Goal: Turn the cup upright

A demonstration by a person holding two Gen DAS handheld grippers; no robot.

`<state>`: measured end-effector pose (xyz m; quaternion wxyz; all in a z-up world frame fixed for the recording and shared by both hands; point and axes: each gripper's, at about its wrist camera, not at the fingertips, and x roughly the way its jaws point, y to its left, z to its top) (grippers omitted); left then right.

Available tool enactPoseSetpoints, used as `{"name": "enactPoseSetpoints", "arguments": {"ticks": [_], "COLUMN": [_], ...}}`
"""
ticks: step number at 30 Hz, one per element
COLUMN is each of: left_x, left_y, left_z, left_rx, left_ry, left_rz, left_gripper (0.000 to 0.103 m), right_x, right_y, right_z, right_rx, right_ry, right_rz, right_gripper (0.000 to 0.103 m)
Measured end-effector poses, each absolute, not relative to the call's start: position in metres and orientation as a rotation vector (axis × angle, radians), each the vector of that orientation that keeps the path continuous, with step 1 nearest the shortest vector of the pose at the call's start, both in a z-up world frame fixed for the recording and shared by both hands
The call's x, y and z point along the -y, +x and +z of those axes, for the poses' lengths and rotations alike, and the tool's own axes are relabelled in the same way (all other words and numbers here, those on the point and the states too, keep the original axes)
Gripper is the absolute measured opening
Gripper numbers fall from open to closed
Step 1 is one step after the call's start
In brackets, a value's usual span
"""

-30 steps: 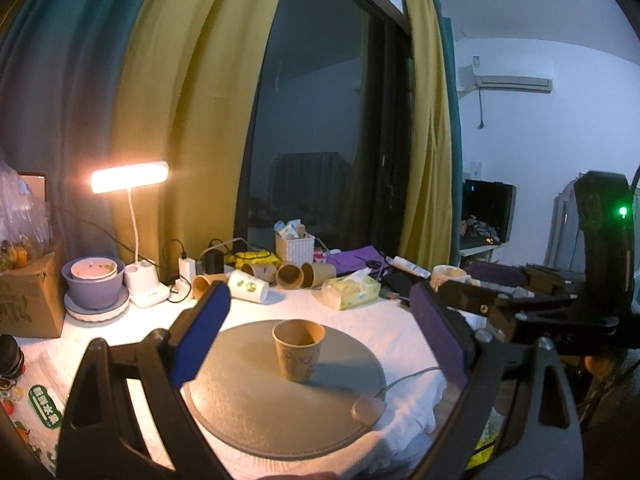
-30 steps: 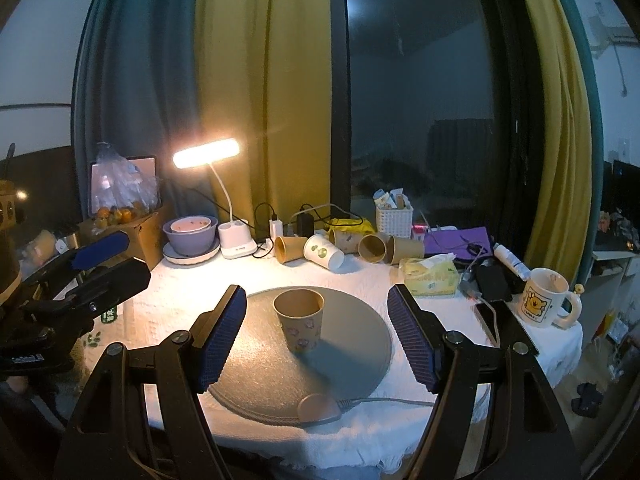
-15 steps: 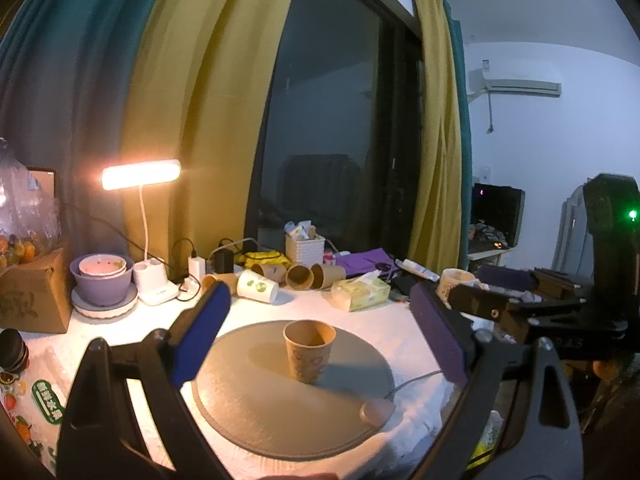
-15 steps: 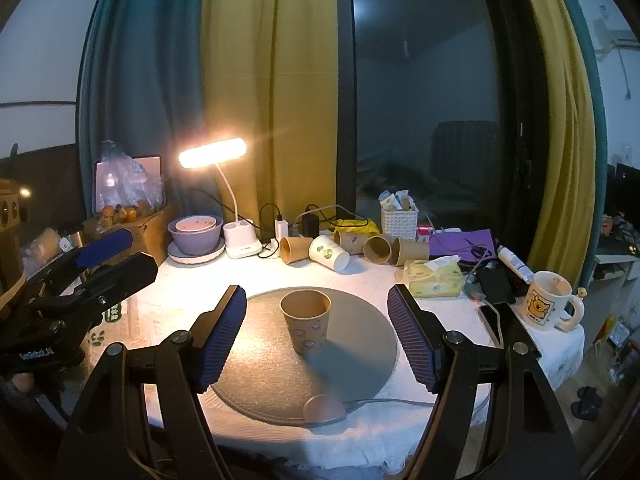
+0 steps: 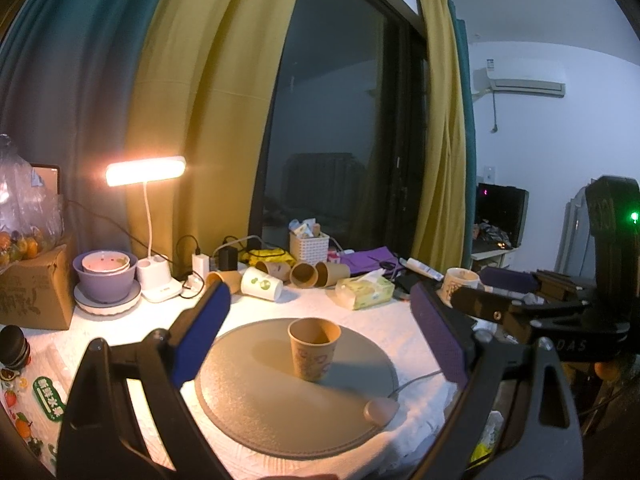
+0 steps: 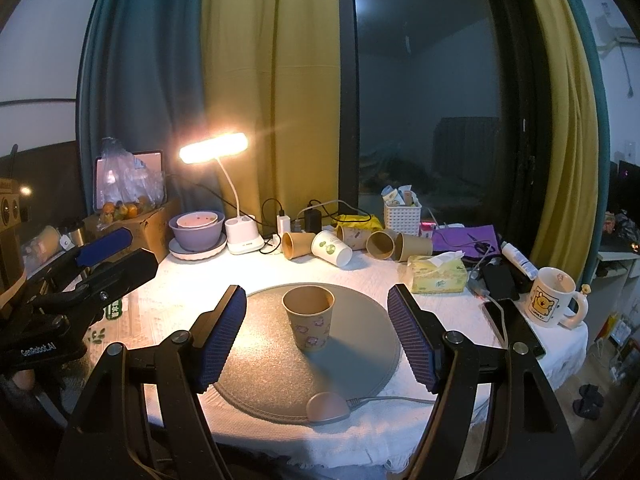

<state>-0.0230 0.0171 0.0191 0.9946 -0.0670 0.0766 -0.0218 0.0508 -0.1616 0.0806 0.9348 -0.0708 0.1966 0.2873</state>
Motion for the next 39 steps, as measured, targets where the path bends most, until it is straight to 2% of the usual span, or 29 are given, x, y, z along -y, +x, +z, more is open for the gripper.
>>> {"name": "enactPoseSetpoints", "arguments": {"ticks": [39], "left_x": [-0.0182], "left_y": [-0.0251], "left_z": [0.0113], "left_rx": [-0.163], "left_ry": [-0.148], "left_rz": [-0.036], "left_gripper": [0.092], "right_x": [0.1537], "right_y": [0.0496], "right_z": [0.0734], "right_rx": [-0.420], "right_ry": [-0.145], "right_rz": [0.587], "right_gripper": [0.076]}}
